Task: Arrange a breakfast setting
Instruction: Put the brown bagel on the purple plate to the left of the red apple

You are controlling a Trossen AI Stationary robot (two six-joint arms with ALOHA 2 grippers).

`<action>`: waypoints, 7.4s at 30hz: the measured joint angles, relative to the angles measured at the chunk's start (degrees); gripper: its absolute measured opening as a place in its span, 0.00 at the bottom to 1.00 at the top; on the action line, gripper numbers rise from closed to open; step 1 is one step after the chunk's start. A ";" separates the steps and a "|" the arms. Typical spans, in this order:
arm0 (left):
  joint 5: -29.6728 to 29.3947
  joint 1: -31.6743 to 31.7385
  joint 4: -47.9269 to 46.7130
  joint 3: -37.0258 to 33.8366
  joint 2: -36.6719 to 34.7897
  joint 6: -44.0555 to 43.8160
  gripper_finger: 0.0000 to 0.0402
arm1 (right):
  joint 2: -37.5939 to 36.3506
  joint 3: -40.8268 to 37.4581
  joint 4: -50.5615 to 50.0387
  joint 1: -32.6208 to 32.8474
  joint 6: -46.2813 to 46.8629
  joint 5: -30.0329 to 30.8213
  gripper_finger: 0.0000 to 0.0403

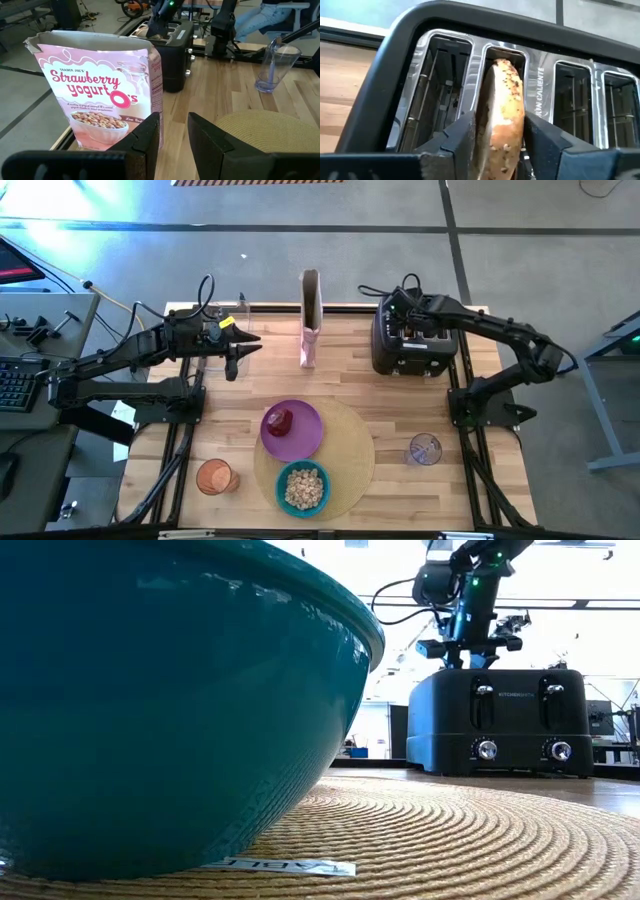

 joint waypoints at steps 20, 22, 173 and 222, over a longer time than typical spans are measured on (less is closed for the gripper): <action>0.00 -0.02 -0.02 0.00 0.00 0.00 0.22 | 0.20 -0.76 0.49 -0.19 1.06 -0.81 0.11; 0.00 -0.02 0.00 0.00 0.00 0.00 0.22 | 0.20 -0.73 0.48 -0.19 1.05 -0.81 0.10; 0.01 0.00 0.00 0.00 0.00 0.00 0.22 | 30.90 -0.58 64.61 51.05 25.91 -6.23 0.26; 0.00 -0.01 0.00 0.00 0.00 0.00 0.22 | 31.06 -0.60 63.52 48.11 20.33 -6.38 0.40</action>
